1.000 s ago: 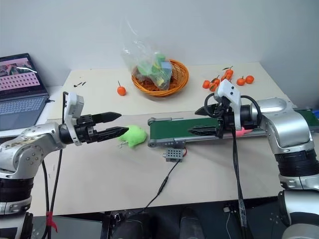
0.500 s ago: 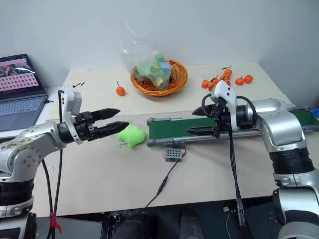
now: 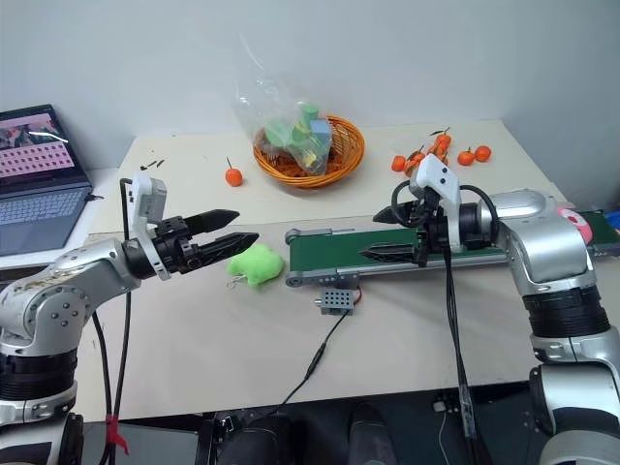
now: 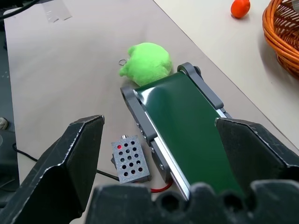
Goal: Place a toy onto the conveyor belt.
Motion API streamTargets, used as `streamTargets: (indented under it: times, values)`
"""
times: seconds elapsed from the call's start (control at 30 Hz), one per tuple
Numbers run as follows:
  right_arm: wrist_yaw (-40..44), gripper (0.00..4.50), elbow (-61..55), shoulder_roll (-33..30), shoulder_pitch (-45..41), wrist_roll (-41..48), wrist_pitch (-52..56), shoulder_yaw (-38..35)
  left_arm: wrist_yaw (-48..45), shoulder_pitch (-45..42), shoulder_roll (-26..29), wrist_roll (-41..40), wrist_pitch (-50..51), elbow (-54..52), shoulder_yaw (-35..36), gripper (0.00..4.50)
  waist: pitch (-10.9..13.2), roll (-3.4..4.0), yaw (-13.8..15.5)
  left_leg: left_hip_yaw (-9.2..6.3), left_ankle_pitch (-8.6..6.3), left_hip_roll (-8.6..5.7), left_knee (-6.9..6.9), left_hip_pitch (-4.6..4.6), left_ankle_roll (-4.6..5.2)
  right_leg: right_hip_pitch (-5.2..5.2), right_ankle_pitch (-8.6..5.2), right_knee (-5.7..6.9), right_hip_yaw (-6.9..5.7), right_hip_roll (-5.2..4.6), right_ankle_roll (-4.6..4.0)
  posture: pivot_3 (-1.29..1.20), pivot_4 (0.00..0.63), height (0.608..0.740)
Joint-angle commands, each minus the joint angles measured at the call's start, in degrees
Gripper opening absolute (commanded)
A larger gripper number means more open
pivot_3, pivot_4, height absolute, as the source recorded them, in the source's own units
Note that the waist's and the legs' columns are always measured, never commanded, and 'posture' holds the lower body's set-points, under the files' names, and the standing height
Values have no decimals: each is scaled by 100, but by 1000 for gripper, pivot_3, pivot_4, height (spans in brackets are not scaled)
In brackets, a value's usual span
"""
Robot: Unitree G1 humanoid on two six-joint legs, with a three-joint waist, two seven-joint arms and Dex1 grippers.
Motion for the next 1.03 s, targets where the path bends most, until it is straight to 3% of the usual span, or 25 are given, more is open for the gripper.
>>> streamTargets:
  times: [0.03,1.03]
  values:
    - [4,4500,-120,1,-151,19,-75,-130,-8,-135,25,-22,-30,-204,30,4394,0,0,1,0,0,0,0,0,0,0,0,0,0,0,0,0,150,740]
    - [-44,4500,-192,16,-36,67,-44,-181,-53,-215,90,179,-57,-126,-76,4394,0,0,2,0,0,0,-3,-3,-1,0,2,-13,-1,0,-2,0,150,740]
